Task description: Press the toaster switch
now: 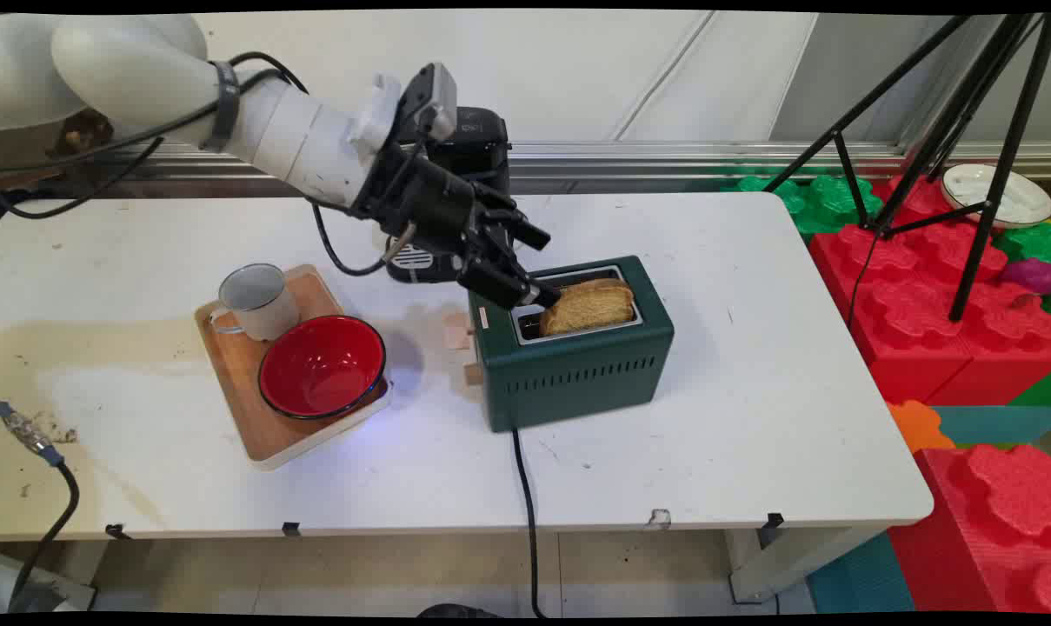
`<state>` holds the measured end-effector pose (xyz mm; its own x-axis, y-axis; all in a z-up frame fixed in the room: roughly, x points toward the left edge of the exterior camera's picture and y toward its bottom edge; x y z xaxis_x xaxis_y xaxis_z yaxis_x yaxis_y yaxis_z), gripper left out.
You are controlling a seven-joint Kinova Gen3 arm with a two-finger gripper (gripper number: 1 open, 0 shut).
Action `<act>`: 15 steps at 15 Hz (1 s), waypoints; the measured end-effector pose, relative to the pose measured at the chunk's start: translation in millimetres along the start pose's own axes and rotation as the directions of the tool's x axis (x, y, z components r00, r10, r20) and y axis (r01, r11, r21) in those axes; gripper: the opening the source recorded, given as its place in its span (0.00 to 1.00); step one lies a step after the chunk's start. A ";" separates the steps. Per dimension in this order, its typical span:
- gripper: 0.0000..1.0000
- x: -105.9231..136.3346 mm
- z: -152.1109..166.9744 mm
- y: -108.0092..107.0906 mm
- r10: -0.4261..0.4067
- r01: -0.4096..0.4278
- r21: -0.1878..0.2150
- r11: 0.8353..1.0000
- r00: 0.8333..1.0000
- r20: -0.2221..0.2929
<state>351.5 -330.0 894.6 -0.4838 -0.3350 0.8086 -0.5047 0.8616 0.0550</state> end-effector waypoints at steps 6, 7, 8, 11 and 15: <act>1.00 4.1 -17.9 1.0 0.013 -0.012 0.026 1.000 1.000 -0.017; 1.00 3.7 -22.3 1.6 0.015 -0.014 0.030 0.999 1.000 -0.018; 1.00 2.9 -25.7 2.1 0.017 -0.016 0.033 0.999 1.000 -0.018; 1.00 -2.1 -39.2 4.9 0.021 -0.020 0.041 0.999 1.000 -0.019; 1.00 -15.1 -58.4 9.8 0.025 -0.025 0.048 0.999 1.000 -0.011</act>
<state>395.6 -294.3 917.2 -0.4884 -0.3087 0.8162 -0.5264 0.8502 0.0066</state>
